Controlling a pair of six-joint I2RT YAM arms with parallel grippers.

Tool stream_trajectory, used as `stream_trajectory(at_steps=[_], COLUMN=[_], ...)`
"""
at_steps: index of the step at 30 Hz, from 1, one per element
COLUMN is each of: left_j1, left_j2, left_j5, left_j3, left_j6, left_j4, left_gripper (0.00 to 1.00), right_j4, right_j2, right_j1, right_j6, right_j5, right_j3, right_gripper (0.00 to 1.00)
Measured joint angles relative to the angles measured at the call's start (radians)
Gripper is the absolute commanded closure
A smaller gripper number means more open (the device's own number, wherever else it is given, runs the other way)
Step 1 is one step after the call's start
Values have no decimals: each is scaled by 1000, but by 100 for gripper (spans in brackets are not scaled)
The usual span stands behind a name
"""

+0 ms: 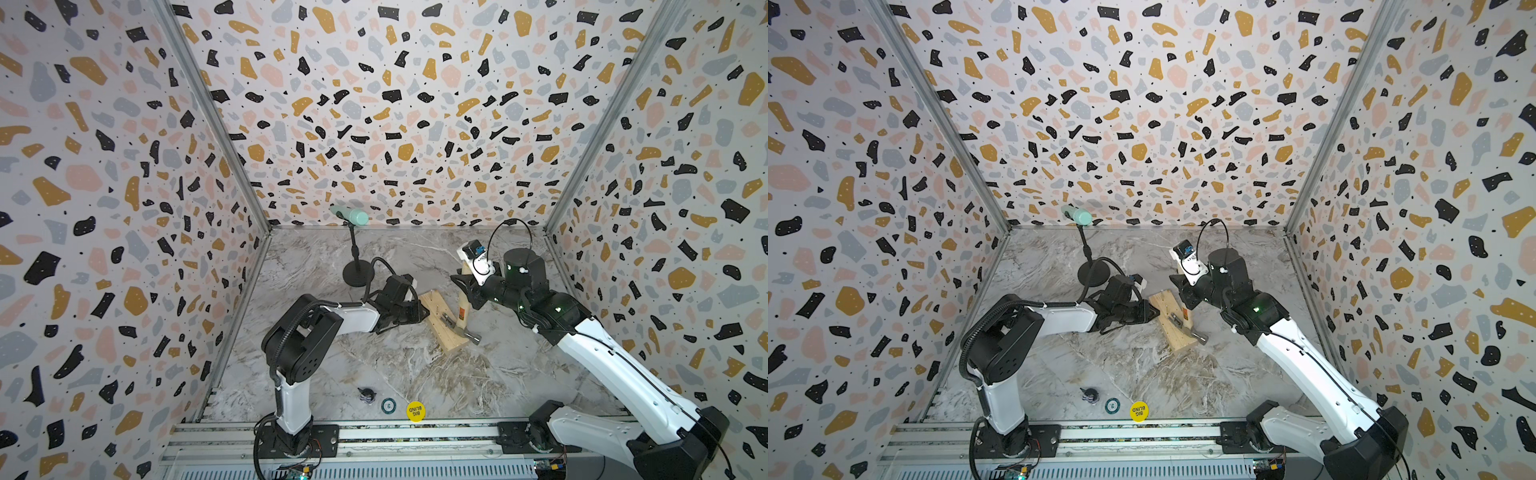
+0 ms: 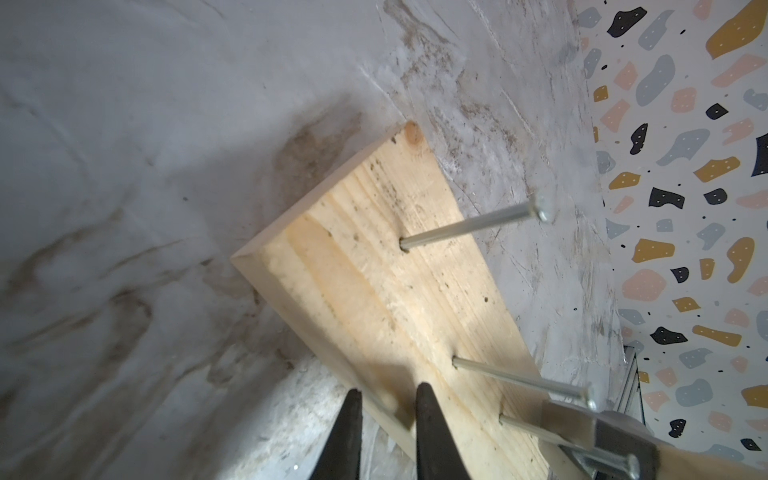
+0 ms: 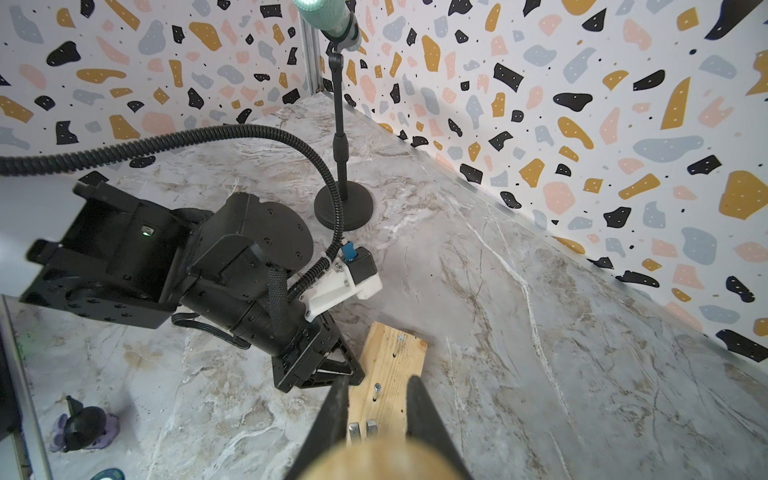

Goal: Use a claw hammer to pull out a nail
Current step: Remove the nail from the mounting plate.

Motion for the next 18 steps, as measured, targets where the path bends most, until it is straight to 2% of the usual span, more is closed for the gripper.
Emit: stream_trajectory(at_steps=[18], left_j1=[4], left_j2=[1], left_j5=[2], left_j3=[0], left_j6=[-3], left_j4=[1], left_gripper=[80], right_j4=[92], right_j2=[-55], right_j1=[-47], right_j6=[33], right_j5=[-46], right_j3=[-91], right_gripper=[100])
